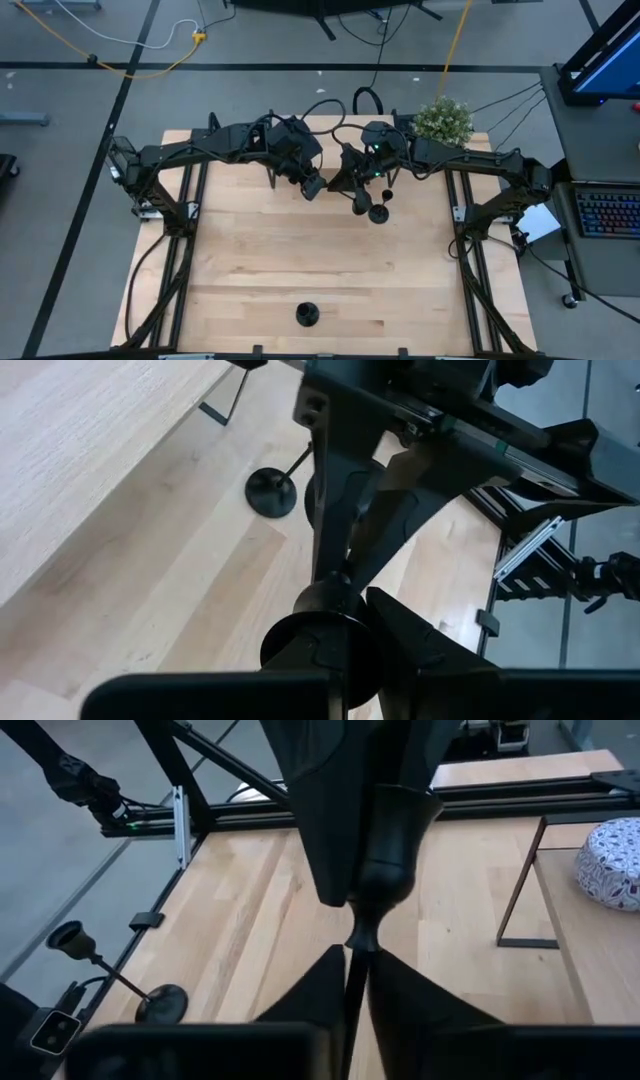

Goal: Pick & Place candle stick holders
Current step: Put the left candle holder on the shelf

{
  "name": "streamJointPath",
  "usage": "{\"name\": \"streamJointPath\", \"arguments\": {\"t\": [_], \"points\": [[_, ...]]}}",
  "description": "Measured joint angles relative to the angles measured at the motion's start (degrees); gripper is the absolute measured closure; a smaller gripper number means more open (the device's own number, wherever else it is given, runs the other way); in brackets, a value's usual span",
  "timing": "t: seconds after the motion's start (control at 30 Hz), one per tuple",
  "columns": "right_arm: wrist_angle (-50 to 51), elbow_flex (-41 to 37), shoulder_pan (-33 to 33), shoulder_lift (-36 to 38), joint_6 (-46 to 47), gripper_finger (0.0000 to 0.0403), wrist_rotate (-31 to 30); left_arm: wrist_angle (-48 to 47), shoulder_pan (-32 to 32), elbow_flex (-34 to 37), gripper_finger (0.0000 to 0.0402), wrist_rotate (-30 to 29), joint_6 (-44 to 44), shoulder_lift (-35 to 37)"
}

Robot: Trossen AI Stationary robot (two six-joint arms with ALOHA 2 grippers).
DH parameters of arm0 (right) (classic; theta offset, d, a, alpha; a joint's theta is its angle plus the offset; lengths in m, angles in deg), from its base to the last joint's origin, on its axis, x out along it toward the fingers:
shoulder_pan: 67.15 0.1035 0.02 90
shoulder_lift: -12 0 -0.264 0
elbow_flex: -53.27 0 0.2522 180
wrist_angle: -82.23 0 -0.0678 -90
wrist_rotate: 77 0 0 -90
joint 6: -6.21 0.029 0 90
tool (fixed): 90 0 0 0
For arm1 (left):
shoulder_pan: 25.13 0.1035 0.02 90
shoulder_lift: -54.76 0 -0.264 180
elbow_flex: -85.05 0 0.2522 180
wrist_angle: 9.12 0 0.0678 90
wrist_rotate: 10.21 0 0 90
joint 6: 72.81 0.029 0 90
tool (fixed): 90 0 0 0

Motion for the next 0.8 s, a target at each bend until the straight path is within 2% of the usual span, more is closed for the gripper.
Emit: {"name": "streamJointPath", "arguments": {"t": [0.1,0.3,0.47,0.57,0.8], "points": [[0.1,0.0,0.0,0.0,-0.2,0.0391,-0.3,-0.1,0.0,0.0,0.0381,-0.7,0.0,0.0],[0.2,0.0,0.0,0.0,0.4,0.0392,-0.5,0.0,0.0,0.1,0.0381,-0.7,-0.3,0.0],[0.2,0.0,0.0,0.0,0.6,0.0395,-3.1,-0.1,0.0,0.1,0.038,-1.5,-0.2,0.0],[0.1,0.0,0.0,0.0,0.0,0.0395,-3.3,0.2,0.0,0.1,0.0343,-1.3,0.0,0.0],[0.2,0.0,0.0,0.0,0.3,0.0396,-5.4,0.5,0.7,0.1,0.0216,-1.0,2.2,0.6]]}}
